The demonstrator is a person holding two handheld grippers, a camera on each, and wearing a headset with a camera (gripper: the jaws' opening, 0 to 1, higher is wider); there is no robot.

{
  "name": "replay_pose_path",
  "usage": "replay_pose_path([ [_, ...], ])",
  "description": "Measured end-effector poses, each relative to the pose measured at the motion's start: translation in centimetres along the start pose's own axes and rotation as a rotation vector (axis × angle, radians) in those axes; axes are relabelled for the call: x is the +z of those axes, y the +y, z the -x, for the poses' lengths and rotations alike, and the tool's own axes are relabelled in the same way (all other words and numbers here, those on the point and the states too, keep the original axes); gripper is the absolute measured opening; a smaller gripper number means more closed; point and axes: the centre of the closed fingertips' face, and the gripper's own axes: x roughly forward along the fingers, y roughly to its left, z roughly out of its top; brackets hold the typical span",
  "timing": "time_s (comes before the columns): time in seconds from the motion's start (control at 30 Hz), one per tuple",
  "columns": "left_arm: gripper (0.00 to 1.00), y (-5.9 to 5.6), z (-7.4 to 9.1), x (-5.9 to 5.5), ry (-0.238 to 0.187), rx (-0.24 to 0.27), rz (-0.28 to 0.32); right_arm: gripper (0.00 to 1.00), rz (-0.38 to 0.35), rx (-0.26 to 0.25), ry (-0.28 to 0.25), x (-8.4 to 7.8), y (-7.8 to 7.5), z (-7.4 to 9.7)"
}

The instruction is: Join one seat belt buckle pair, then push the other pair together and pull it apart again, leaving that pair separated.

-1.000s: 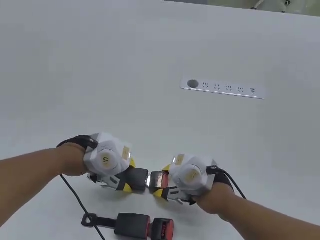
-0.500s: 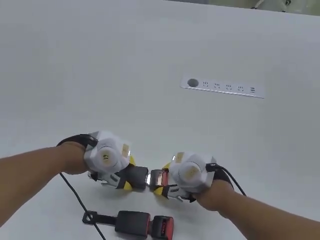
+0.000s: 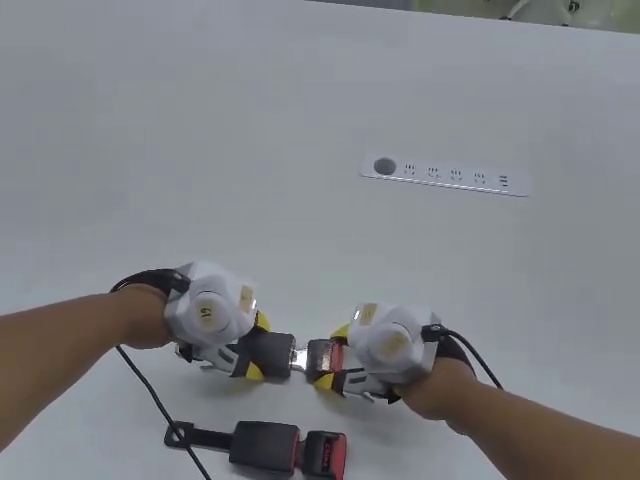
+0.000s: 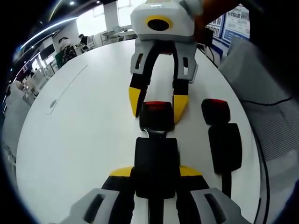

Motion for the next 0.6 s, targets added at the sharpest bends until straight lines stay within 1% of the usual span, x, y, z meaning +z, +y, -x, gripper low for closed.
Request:
replay_pose_path([
  [0.17, 0.35, 0.0, 0.0, 0.0, -0.011, 0.003, 0.009, 0.36, 0.013, 0.006, -0.004, -0.4, 0.0, 0.2],
  [0.3, 0.35, 0.0, 0.0, 0.1, -0.017, 0.005, 0.014, 0.35, 0.020, 0.005, -0.005, -0.5, 0.2, 0.3],
  [0.5, 0.35, -0.1, 0.0, 0.0, -0.022, 0.006, 0.020, 0.36, 0.013, -0.001, -0.018, -1.1, 0.2, 0.9],
  [0.6, 0.35, -0.1, 0.1, 0.0, -0.027, 0.008, 0.027, 0.36, 0.003, -0.009, -0.021, -1.6, -0.1, 1.6],
])
